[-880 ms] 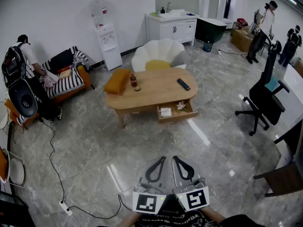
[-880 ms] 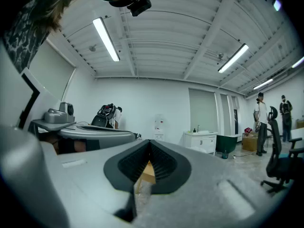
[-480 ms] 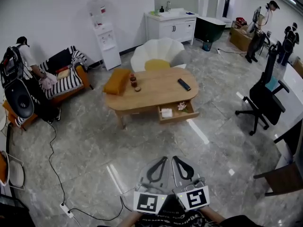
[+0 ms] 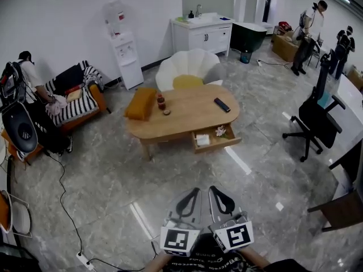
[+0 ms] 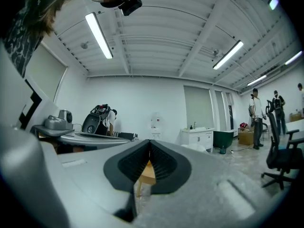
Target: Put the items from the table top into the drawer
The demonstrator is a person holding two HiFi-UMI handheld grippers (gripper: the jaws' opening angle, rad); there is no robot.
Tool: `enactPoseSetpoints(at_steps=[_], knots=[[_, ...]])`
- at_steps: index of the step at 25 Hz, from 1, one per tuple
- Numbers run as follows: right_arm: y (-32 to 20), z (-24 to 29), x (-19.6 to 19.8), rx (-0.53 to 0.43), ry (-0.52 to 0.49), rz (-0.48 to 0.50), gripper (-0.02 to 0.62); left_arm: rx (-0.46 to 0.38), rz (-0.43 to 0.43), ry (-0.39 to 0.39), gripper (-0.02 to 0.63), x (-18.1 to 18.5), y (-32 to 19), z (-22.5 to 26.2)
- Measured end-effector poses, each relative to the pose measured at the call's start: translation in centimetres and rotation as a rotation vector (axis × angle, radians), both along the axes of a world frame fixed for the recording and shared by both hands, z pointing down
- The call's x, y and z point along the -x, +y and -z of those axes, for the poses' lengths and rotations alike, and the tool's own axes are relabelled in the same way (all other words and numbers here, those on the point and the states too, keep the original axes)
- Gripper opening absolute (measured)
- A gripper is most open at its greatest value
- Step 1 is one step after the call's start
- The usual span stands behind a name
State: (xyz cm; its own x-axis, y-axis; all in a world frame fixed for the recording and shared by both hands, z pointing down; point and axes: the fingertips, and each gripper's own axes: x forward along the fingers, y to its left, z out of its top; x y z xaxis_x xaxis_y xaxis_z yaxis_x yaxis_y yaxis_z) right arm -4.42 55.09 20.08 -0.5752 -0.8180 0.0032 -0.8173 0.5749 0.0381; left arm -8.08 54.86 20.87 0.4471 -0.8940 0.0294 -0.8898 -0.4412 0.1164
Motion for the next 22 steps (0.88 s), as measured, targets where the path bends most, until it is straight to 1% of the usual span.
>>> enactPoseSetpoints(at_steps=[6, 8, 10, 15, 20, 22], knots=[[-0.2, -0.6, 0.1, 0.005, 0.001, -0.051, 0.002, -0.011, -0.026, 0.023, 0.012, 0.8, -0.1, -0.1], [-0.2, -0.9, 0.2, 0.014, 0.008, -0.06, 0.002, -0.016, -0.048, 0.04, 0.012, 0.7, 0.0, 0.0], [-0.4, -1.2, 0.3, 0.024, 0.014, -0.062, 0.002, -0.015, -0.06, 0.04, 0.012, 0.6, -0.2, -0.1], [-1.7, -1.6, 0.8, 0.031, 0.032, -0.04, 0.002, 0.0, -0.041, 0.028, 0.012, 0.7, -1.9, -0.7], [-4.7, -2.0, 0.7, 0.048, 0.031, -0.021, 0.002, 0.017, -0.017, 0.02, 0.012, 0.8, -4.7, -1.1], [-6.1, -2.2, 0.4, 0.053, 0.032, -0.009, 0.003, 0.021, -0.011, 0.032, 0.012, 0.6, -6.1, -1.0]])
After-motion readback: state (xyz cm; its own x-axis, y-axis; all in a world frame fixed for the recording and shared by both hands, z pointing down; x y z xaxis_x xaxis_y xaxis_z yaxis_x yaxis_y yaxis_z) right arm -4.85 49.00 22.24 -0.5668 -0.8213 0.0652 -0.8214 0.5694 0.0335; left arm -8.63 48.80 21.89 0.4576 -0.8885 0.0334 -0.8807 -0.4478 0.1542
